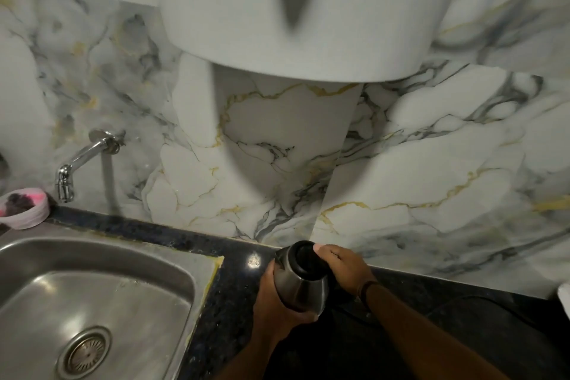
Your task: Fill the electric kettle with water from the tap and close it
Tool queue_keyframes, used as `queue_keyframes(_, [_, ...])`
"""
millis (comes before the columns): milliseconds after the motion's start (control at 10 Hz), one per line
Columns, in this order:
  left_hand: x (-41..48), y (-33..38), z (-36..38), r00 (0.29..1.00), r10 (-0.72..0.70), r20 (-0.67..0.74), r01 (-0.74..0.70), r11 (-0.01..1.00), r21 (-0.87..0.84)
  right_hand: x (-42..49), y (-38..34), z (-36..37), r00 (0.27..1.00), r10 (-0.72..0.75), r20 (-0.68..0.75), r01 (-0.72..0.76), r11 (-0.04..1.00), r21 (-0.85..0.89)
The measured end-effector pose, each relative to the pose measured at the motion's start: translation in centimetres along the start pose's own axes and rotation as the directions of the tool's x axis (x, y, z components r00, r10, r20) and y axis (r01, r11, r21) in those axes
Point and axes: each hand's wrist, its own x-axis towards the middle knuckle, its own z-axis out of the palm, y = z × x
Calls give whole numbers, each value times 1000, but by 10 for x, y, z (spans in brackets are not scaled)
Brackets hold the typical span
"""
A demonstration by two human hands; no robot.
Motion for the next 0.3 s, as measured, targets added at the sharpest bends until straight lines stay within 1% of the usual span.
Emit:
queue_keyframes(100, [-7, 10, -5, 998, -54, 27, 55, 998, -44, -12, 2, -1, 993, 61, -99, -52, 994, 93])
queue_keyframes(200, [-21, 23, -14, 998, -56, 28, 57, 998, -36, -33, 11, -9, 973, 97, -210, -68, 987, 142])
queue_keyframes(300, [-40, 23, -24, 999, -23, 24, 23, 999, -23, -54, 26, -16, 973, 78, -216, -56, 993, 103])
